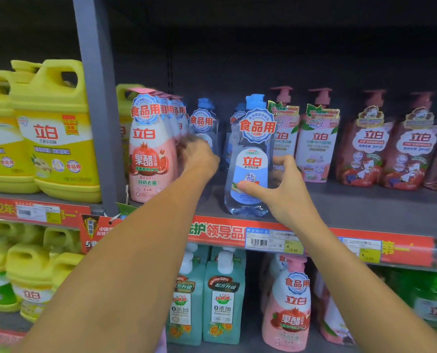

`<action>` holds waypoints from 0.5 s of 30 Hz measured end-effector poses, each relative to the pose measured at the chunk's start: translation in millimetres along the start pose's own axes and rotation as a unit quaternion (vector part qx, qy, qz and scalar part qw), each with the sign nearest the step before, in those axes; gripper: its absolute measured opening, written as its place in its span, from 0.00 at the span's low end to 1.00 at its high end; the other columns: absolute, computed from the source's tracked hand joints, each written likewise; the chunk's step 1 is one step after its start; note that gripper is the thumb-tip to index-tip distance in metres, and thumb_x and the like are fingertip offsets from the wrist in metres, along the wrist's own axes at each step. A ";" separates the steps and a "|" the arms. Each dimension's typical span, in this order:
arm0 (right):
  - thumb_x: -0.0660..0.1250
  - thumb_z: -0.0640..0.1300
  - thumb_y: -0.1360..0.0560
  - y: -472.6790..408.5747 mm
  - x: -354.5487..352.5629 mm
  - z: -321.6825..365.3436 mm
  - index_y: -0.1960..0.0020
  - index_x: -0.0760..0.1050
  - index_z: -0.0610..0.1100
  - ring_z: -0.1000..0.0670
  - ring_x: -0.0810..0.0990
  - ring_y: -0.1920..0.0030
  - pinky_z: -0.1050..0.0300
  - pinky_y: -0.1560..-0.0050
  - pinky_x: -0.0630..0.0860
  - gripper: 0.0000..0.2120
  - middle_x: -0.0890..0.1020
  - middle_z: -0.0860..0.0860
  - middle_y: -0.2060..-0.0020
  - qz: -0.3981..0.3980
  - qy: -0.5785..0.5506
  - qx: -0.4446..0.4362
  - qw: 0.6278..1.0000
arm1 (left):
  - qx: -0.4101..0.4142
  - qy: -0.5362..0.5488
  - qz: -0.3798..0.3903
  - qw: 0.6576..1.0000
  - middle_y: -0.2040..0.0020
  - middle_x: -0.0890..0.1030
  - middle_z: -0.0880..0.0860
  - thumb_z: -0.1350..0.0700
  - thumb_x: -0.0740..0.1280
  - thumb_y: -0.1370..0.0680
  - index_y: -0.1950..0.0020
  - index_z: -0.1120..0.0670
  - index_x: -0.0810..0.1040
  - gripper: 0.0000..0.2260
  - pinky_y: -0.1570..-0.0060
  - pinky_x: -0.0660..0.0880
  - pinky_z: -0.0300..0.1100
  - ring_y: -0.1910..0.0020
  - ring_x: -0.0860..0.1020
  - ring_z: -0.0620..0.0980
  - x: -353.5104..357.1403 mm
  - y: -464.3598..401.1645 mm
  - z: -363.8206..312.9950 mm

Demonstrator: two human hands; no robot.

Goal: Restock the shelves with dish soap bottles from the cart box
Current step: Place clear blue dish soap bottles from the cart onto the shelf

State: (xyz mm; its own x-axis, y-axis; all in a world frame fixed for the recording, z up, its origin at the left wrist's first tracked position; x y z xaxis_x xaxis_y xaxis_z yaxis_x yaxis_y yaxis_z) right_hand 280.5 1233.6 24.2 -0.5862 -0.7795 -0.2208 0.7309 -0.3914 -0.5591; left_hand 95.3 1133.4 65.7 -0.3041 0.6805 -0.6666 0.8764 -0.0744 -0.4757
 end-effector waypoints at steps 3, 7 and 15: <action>0.82 0.43 0.34 0.6 1.2 0.9 0.49 0.67 0.53 0.64 0.83 0.59 0.71 0.63 0.76 0.25 0.84 0.55 0.54 -0.001 -0.005 0.001 1.000 | -0.004 -0.015 0.010 1.000 0.29 0.62 0.67 0.52 0.74 0.27 0.25 0.68 0.54 0.41 0.33 0.70 0.56 0.30 0.66 0.66 4.3 -9.6 0.1; 0.82 0.43 0.34 1.8 1.2 0.9 0.48 0.68 0.52 0.63 0.83 0.59 0.70 0.62 0.77 0.25 0.83 0.57 0.55 -0.003 -0.008 0.000 1.000 | -0.010 -0.019 0.013 1.000 0.29 0.61 0.66 0.55 0.72 0.24 0.25 0.68 0.54 0.38 0.36 0.72 0.53 0.32 0.68 0.65 9.3 -15.4 -2.2; 0.82 0.45 0.34 2.7 1.4 0.6 0.49 0.67 0.54 0.64 0.82 0.56 0.72 0.61 0.76 0.25 0.83 0.57 0.52 -0.001 -0.002 -0.003 1.000 | -0.019 -0.023 0.031 0.999 0.28 0.62 0.68 0.60 0.67 0.22 0.24 0.70 0.51 0.34 0.37 0.72 0.51 0.31 0.70 0.64 14.5 -23.9 -9.8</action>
State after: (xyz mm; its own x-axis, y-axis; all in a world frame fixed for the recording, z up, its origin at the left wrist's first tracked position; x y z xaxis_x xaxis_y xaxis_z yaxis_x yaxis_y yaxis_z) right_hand 281.9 1231.2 22.8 -0.5857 -0.7810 -0.2169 0.7278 -0.3891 -0.5647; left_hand 73.7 1152.2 73.0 -0.2660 0.6407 -0.7203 0.9072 -0.0862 -0.4117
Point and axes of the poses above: each hand's wrist, its own y-axis away from the middle knuckle, its own x-axis out of the palm, z = x × y, the point moved 1 cm from there along -y, towards the middle knuckle
